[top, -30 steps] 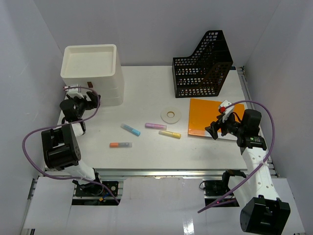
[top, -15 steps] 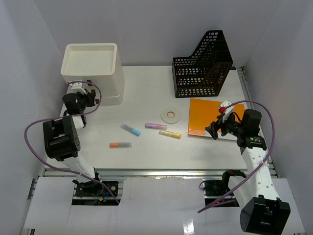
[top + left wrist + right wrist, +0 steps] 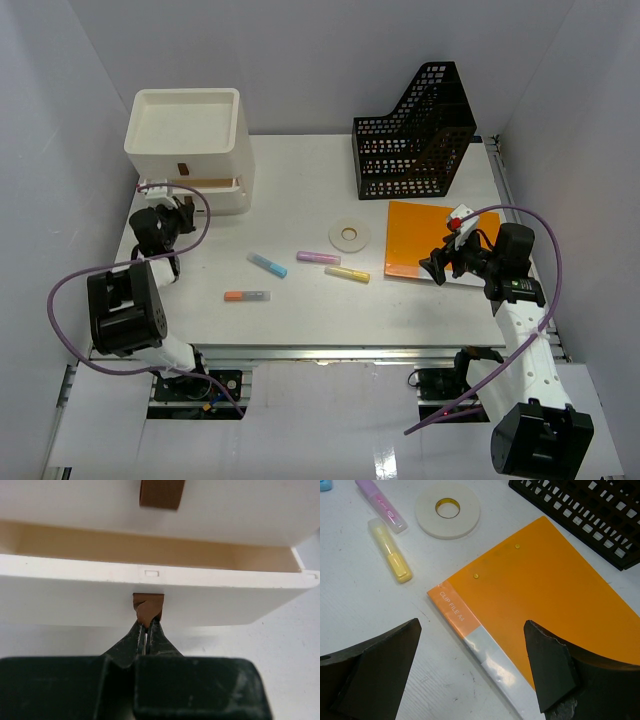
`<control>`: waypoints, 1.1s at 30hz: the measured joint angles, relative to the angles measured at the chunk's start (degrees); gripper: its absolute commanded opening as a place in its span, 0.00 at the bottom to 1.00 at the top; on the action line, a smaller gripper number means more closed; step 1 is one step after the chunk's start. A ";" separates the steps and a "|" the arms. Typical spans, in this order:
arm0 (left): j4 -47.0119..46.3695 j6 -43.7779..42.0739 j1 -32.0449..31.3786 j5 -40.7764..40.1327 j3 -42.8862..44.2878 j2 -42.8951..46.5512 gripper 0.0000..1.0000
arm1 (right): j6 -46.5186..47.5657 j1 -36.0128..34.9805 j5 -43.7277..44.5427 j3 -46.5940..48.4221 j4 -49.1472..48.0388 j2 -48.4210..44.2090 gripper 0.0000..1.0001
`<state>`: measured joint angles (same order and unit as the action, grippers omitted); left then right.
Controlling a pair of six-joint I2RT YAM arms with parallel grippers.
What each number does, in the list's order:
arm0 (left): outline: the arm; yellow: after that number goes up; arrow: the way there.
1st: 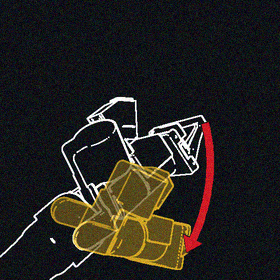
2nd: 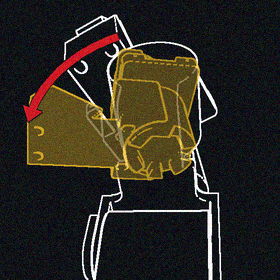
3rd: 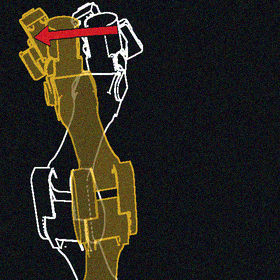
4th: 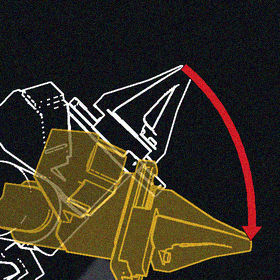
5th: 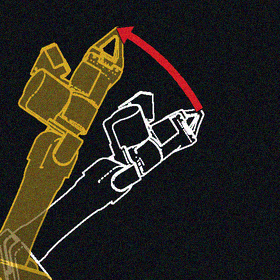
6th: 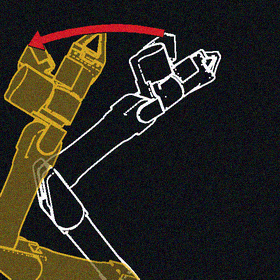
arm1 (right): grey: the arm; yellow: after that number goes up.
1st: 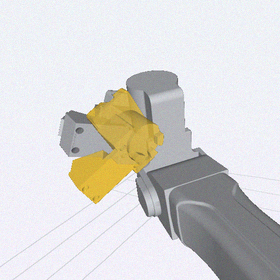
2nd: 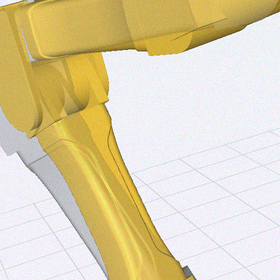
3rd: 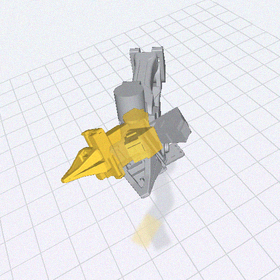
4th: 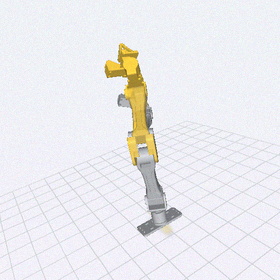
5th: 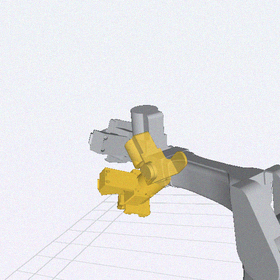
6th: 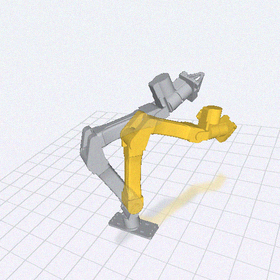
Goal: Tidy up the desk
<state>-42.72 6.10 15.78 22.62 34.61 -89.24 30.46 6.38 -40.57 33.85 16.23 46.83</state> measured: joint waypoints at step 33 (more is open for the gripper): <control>50.66 24.17 0.01 -6.50 -1.92 40.12 0.98 | 2.13 -43.83 22.76 22.19 12.25 37.38 0.91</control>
<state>7.93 30.27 15.79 16.13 32.69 -49.11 32.58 -37.45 -17.81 56.03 28.48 84.21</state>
